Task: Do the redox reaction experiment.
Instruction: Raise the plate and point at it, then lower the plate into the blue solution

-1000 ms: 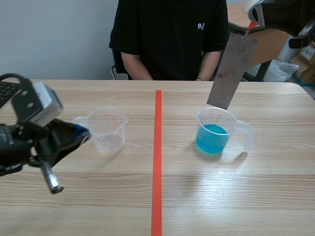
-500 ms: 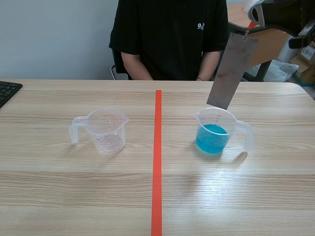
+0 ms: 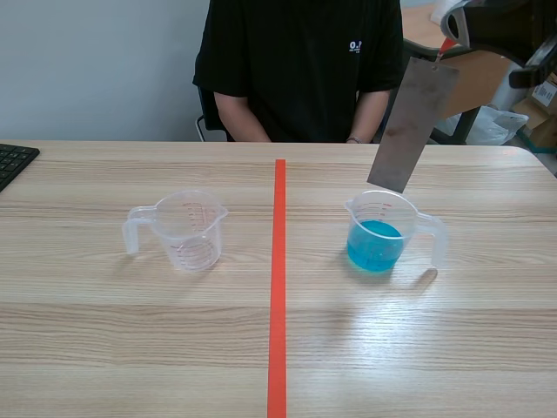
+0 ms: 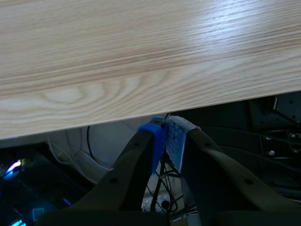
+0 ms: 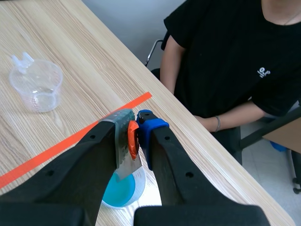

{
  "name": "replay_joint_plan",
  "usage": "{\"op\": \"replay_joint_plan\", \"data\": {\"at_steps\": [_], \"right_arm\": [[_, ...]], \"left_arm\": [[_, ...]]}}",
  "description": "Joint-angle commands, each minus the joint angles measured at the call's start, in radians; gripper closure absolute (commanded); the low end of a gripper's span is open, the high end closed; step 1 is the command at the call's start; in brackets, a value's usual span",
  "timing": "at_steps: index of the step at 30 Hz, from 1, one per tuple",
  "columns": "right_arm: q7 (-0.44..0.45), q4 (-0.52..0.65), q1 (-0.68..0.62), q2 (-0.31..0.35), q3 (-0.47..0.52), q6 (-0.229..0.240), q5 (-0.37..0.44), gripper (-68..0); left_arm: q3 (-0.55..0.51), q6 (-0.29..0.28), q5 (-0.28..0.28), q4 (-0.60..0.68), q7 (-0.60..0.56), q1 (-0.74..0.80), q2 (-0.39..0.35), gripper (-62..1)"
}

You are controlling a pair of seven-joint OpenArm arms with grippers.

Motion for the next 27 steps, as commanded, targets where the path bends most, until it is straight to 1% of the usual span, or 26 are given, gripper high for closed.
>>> {"op": "replay_joint_plan", "data": {"at_steps": [1, 4, 8, 14, 19, 22, 27], "right_arm": [[0.023, -0.006, 0.009, 0.008, 0.009, -0.003, 0.006, -1.5], [0.032, -0.02, 0.009, 0.008, 0.009, -0.003, -0.008, -1.5], [0.062, -0.055, 0.009, 0.008, 0.002, 0.005, -0.012, -1.5], [0.109, -0.111, 0.01, 0.008, -0.042, 0.012, -0.042, -1.5], [0.155, -0.149, 0.01, 0.008, -0.079, 0.012, -0.091, -1.5], [0.2, -0.177, 0.01, 0.006, -0.1, 0.012, -0.12, -1.5], [0.243, -0.228, 0.01, -0.031, -0.128, 0.012, -0.21, -1.5]], "left_arm": [[-0.001, 0.015, -0.003, 0.005, -0.004, -0.001, 0.005, -4.4], [-0.001, 0.04, -0.003, 0.004, -0.003, 0.0, 0.019, -4.4], [-0.001, 0.039, -0.003, 0.004, -0.002, -0.001, 0.019, -4.4], [-0.001, 0.037, -0.003, 0.004, -0.002, -0.001, 0.019, -4.4], [-0.001, 0.037, -0.003, 0.004, -0.002, -0.001, 0.019, -4.4], [-0.001, 0.037, -0.003, 0.004, -0.002, -0.001, 0.019, -4.4], [-0.001, 0.037, -0.003, 0.004, -0.002, -0.001, 0.019, -4.4]]}}
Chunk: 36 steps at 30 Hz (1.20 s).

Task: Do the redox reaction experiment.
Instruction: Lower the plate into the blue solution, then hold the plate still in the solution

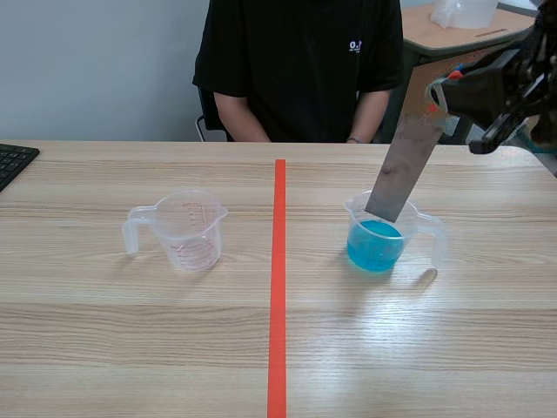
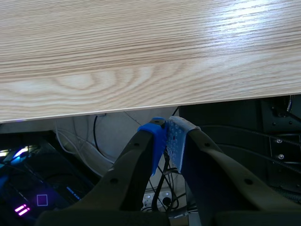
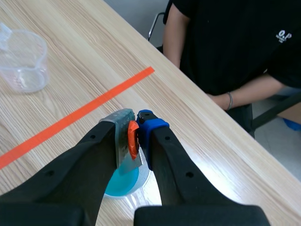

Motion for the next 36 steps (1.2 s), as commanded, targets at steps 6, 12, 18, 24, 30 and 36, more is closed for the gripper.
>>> {"op": "replay_joint_plan", "data": {"at_steps": [6, 12, 18, 24, 30, 36], "right_arm": [[0.077, -0.059, 0.011, -0.051, -0.042, 0.001, -0.098, -1.5], [0.137, -0.131, 0.016, -0.09, -0.064, 0.001, -0.193, -1.5], [0.178, -0.19, 0.016, -0.125, -0.084, 0.001, -0.285, -1.5], [0.185, -0.193, 0.016, -0.128, -0.084, 0.001, -0.304, -1.5], [0.184, -0.193, 0.015, -0.128, -0.084, 0.001, -0.304, -1.5], [0.184, -0.193, 0.015, -0.128, -0.084, 0.001, -0.304, -1.5]], "left_arm": [[-0.001, -0.002, -0.003, 0.004, -0.011, 0.0, -0.003, -4.4], [-0.001, -0.002, -0.003, 0.004, -0.011, 0.0, -0.003, -4.4], [-0.001, -0.002, -0.003, 0.004, -0.011, 0.0, -0.003, -4.4], [-0.001, -0.002, -0.003, 0.004, -0.011, 0.0, -0.004, -4.4], [-0.001, -0.002, -0.003, 0.004, -0.011, 0.0, -0.003, -4.4], [-0.001, -0.002, -0.003, 0.004, -0.011, 0.0, -0.003, -4.4]]}}
